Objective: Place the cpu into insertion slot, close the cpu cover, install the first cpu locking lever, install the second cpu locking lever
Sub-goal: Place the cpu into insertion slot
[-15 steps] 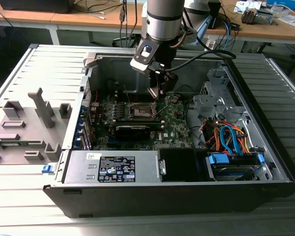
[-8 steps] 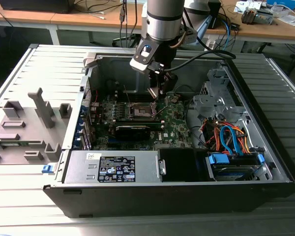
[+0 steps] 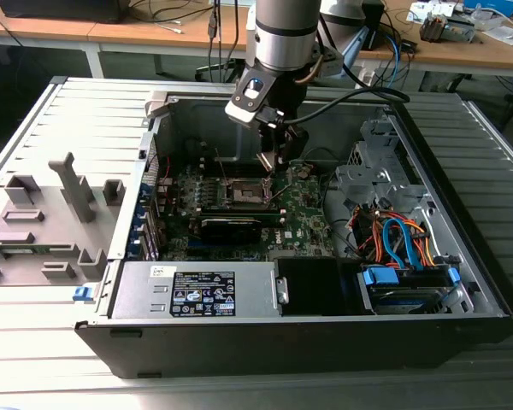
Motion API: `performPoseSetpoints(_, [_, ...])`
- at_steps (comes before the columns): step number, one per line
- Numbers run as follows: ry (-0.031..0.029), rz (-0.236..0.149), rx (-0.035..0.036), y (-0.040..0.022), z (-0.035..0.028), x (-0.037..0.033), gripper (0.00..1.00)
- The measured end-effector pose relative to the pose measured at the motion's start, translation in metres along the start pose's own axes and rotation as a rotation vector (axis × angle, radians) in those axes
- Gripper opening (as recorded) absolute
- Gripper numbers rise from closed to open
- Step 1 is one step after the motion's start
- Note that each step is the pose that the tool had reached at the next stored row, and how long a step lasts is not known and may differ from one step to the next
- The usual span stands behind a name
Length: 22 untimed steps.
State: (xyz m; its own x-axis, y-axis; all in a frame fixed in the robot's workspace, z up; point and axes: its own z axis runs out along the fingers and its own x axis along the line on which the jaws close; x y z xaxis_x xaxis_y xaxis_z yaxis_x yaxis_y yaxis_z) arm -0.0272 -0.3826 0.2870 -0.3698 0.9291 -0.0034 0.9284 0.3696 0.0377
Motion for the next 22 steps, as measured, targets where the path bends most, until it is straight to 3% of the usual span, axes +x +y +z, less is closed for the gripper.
performPoseSetpoints(22, [-0.0015,0.04,0.0002,0.0,0.0004,0.0,0.54])
